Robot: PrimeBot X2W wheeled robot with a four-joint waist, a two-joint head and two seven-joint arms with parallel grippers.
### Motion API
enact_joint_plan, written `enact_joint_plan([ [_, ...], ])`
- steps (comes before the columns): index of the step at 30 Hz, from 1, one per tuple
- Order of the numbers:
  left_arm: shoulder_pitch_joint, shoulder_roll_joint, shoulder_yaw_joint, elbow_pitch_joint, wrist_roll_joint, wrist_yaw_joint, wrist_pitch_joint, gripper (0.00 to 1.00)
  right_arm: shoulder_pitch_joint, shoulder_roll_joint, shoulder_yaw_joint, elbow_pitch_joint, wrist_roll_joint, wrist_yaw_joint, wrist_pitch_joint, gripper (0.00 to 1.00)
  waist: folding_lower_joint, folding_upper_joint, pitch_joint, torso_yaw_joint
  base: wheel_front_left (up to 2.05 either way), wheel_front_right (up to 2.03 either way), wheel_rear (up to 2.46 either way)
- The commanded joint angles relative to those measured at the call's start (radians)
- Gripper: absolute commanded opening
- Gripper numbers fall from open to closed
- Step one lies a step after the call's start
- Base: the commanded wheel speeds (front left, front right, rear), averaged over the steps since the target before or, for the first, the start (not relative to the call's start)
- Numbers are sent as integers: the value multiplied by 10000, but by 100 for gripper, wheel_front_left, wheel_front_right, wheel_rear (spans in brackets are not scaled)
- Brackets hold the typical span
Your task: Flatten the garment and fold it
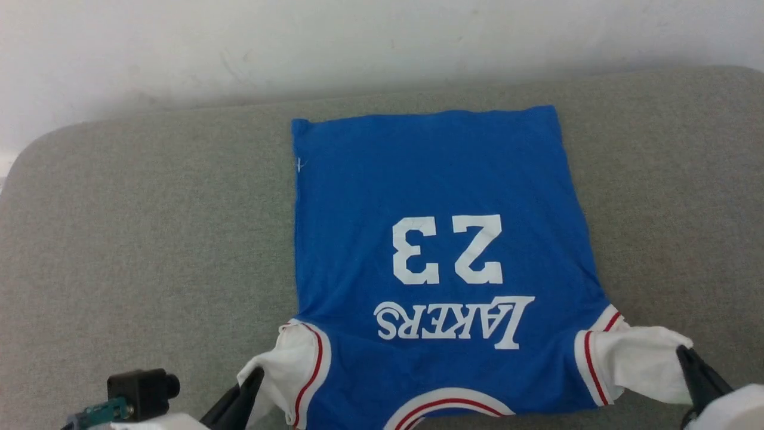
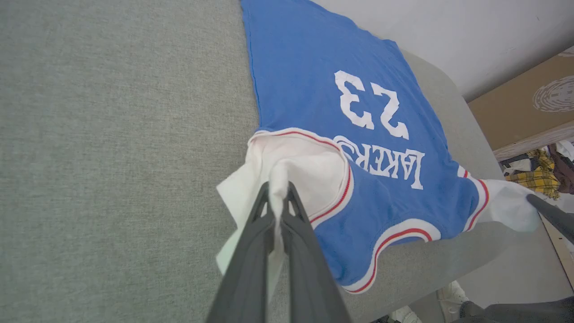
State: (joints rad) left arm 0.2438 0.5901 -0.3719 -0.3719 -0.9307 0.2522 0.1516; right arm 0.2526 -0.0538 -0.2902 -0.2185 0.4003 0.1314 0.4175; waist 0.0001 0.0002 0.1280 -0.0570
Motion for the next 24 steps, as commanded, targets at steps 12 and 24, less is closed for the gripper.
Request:
enact_joint_plan([
  [12, -1076, -382, -457, 838, 341, -438, -23, 0, -1557, 29, 809, 3730, -1449, -7, -826, 30, -1, -2, 161, 10, 0, 0, 0],
  [24, -1272, -271, -389, 252, 873, -326, -421, 0, -2513, -1010, 88, -474, -597, -7, 406, 100, -1, -2, 836, 146, 0, 0, 0],
])
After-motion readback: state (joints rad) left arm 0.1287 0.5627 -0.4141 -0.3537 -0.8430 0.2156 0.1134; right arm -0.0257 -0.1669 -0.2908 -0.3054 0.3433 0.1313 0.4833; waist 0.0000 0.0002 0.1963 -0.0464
